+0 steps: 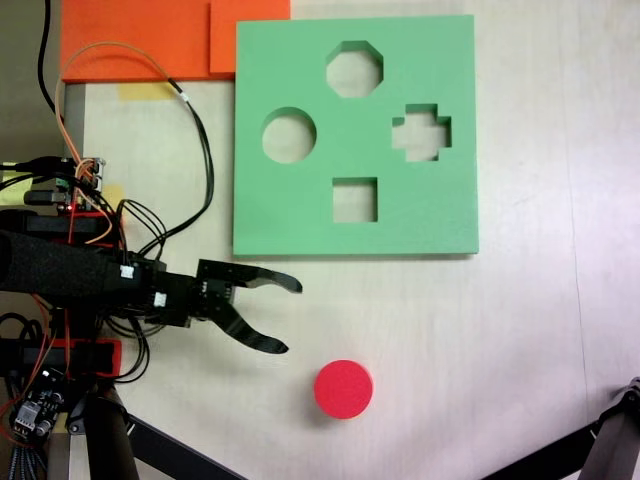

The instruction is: Put the cylinder block into the corresponding hole

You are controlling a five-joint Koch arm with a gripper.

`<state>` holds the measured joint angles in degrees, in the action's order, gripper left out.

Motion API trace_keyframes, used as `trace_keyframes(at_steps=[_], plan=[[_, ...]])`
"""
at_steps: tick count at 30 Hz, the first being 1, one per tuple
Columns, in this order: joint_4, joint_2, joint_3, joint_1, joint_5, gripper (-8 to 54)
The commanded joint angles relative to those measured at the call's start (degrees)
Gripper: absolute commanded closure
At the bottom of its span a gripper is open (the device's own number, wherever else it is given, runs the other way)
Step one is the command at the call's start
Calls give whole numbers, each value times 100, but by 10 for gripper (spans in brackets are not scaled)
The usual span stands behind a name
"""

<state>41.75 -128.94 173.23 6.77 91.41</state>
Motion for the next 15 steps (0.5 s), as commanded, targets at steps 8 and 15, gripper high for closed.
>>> trace_keyframes(at_steps=[8, 15], plan=[[1020, 281, 369, 299, 483, 64], [3366, 2856, 316, 598, 132, -65]])
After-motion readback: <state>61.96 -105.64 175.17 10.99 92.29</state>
